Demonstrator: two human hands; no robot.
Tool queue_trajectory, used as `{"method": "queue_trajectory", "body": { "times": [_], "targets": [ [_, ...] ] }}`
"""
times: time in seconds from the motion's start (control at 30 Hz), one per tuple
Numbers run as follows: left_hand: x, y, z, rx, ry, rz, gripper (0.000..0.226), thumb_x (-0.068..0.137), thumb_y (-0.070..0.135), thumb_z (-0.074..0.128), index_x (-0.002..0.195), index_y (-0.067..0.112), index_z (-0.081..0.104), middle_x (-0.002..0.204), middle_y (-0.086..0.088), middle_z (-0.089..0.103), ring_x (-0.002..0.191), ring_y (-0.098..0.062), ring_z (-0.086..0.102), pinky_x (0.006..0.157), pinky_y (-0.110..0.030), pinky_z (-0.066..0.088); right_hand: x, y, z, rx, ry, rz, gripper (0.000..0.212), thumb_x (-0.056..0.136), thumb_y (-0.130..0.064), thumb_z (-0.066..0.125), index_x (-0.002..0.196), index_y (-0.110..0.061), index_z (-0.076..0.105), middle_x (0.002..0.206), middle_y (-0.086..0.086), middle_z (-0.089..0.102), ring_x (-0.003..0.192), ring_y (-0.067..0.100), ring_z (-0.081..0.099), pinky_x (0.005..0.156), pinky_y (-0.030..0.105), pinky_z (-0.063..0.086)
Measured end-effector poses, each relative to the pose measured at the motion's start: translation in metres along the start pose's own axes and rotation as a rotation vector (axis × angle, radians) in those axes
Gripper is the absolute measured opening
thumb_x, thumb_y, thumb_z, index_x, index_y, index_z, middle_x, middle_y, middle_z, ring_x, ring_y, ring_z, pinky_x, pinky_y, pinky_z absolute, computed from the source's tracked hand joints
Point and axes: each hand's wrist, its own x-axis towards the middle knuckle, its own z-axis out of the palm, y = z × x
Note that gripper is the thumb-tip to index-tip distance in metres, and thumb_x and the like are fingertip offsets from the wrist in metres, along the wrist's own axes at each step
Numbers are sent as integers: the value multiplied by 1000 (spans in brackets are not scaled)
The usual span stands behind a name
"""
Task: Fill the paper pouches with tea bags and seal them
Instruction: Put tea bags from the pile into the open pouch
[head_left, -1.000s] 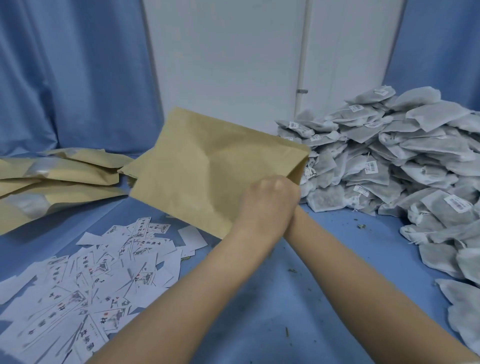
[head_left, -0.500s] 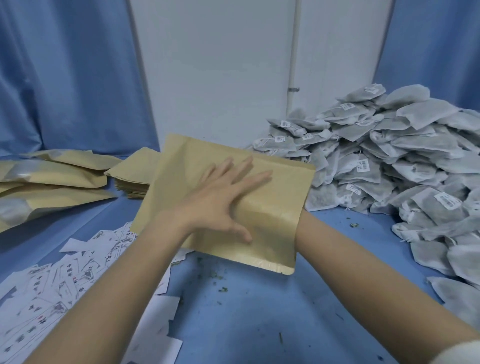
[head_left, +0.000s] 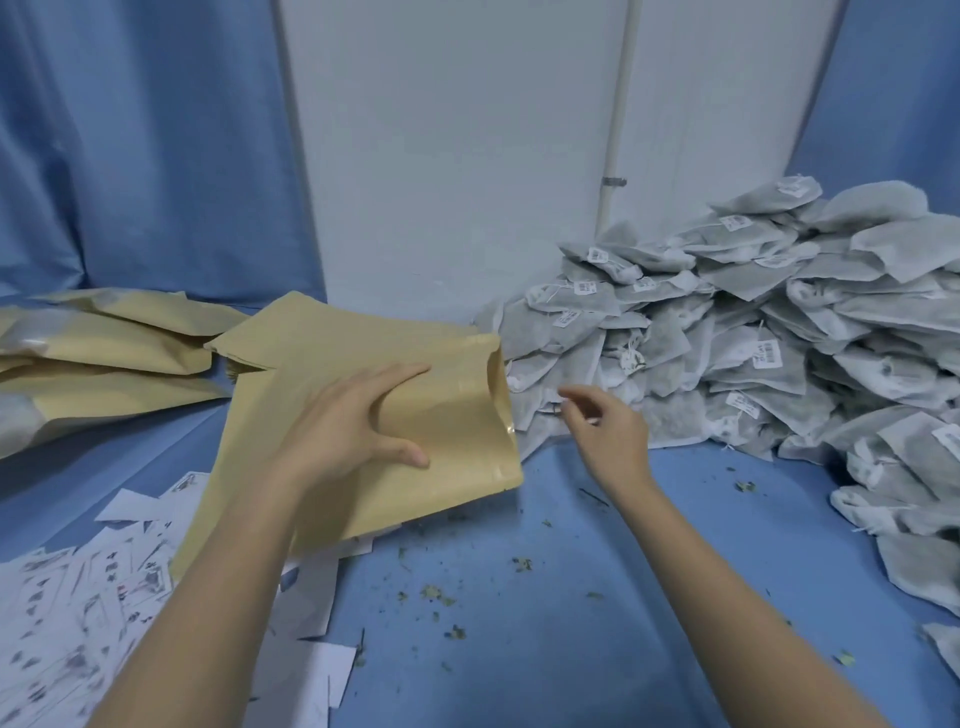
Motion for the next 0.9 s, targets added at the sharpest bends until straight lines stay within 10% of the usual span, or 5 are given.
{"method": "queue_trajectory", "body": {
  "times": [0.17, 0.53, 0.7, 0.9],
  "targets": [
    [18, -33, 4, -18, -49, -63, 93, 49, 41, 90, 130, 51, 45, 123, 34, 42, 119, -1, 39, 103, -30, 31, 17, 29, 19, -157, -49, 89, 53, 82, -46, 65, 130, -31, 49, 116, 2, 44, 102, 17, 51, 89, 30, 44],
    [44, -62, 12, -87, -118, -140, 96, 43, 39, 92, 125, 56, 47, 114, 40, 44, 114, 2, 39, 94, -22, 31, 42, 24, 66, -923, -54, -301, 45, 84, -58, 53, 100, -18, 66, 102, 2, 49, 97, 23, 42, 76, 31, 26],
    [44, -63, 13, -117, -92, -142, 93, 42, 36, 92, 122, 57, 48, 107, 46, 42, 112, 3, 41, 95, -22, 31, 51, 12, 42, -339, 36, -281, 28, 91, -29, 59, 88, -4, 73, 92, 10, 61, 84, 26, 58, 72, 28, 41],
    [39, -63, 9, -122, -61, -135, 92, 42, 35, 92, 118, 60, 48, 111, 42, 45, 116, 1, 42, 104, -27, 31, 60, -11, -2, 585, -104, 270, 27, 89, -32, 59, 76, -11, 71, 64, 6, 69, 53, 11, 63, 56, 22, 55]
  ]
}}
